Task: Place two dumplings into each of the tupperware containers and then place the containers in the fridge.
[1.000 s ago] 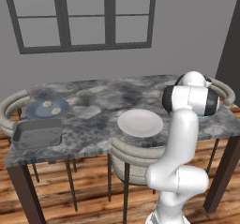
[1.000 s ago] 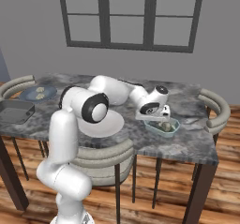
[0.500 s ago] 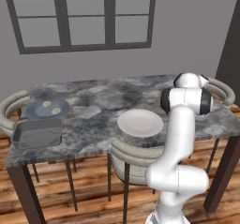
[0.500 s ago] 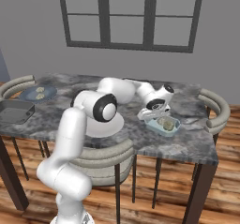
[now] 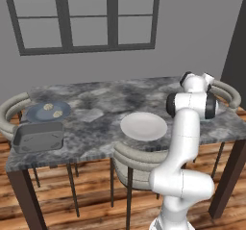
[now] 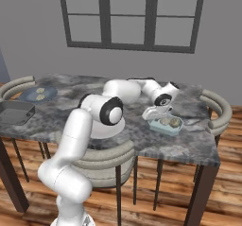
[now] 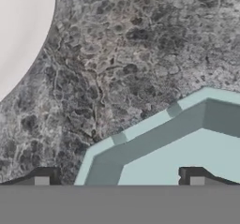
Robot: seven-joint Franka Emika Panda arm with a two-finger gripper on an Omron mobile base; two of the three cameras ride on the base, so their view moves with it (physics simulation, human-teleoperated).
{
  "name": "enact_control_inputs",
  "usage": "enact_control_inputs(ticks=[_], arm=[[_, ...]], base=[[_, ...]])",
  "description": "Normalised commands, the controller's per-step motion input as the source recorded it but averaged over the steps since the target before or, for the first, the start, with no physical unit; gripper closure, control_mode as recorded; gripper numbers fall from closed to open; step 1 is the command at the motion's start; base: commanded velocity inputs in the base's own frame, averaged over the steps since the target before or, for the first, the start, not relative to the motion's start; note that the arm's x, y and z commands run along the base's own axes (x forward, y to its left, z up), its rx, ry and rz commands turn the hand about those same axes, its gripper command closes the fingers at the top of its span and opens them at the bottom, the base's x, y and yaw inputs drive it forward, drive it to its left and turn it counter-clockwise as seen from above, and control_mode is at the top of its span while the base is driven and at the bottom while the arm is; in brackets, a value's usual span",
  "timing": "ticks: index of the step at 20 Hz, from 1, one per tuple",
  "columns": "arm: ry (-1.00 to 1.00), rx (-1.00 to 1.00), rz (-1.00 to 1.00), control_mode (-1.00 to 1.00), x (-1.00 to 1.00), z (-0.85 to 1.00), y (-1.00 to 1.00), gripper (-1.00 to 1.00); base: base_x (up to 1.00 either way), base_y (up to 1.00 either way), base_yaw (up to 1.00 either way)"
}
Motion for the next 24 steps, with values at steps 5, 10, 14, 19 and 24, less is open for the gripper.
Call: enact_control_inputs(ticks=[5,10,14,19,24], arm=[[-0.01,-0.05,0.07,-1.00,-0.13,0.06,0.62,-1.00],[-0.13,-0.06,0.01,-1.00,0.09,-0.53,-0.09,-1.00],[-0.21,-0.04,-0.07,-1.00,0.01,-0.68,-0.84,-1.00],[-0.11,0.00,-0.10,-1.00,-0.01,-0.35,-0.36,1.00],[-0.02,-0.04,-0.14,-1.00,-0.62,0.09,-0.28,1.00]], base=[[0.00,0.00,0.00],[0.00,0.00,0.00],[0.00,0.00,0.00],[0.00,0.00,0.00],[0.00,0.00,0.00]])
